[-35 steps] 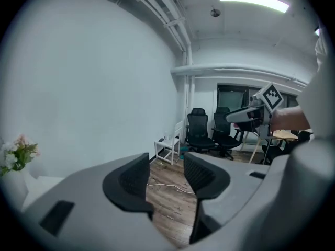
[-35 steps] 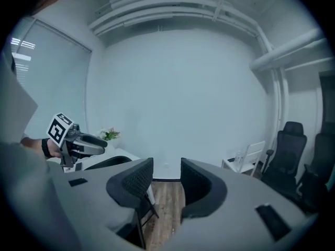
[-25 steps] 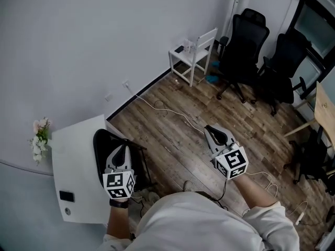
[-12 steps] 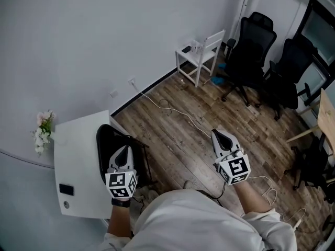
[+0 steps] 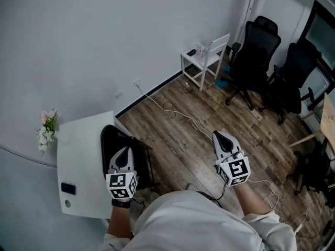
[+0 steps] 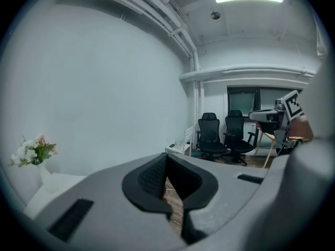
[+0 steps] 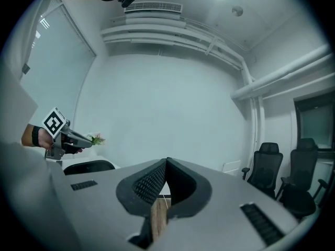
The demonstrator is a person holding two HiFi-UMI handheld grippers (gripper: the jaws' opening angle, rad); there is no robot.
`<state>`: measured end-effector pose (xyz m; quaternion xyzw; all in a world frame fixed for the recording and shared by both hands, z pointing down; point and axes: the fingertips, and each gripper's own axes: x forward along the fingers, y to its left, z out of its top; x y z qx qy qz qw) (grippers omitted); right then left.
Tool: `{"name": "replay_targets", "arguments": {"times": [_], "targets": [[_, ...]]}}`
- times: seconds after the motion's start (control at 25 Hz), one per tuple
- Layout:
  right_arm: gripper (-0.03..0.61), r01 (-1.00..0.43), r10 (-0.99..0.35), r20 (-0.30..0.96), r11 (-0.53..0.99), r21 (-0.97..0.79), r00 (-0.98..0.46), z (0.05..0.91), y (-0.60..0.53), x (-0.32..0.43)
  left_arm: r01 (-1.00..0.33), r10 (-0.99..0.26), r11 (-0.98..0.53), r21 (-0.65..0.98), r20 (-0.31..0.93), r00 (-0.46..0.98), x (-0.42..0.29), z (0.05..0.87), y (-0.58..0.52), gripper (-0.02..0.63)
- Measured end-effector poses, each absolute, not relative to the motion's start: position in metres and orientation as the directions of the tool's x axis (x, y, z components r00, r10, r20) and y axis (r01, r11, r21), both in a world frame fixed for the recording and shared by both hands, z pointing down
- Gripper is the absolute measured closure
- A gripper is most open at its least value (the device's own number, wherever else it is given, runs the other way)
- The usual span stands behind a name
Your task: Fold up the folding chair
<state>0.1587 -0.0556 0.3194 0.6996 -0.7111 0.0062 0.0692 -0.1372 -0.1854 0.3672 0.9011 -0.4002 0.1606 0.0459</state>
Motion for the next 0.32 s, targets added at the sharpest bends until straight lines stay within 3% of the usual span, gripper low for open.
{"name": "replay_targets", "arguments": {"times": [0.32], "targets": [[0.561,-0.996,-0.995,0.102,0.01,0.092,-0.001,0.3199,-0.0598,0.1578,-0.737,-0.706,-0.674,-0.044,0.333,0.626,-0.1423,0.3714,-0.1896,0.606]]}}
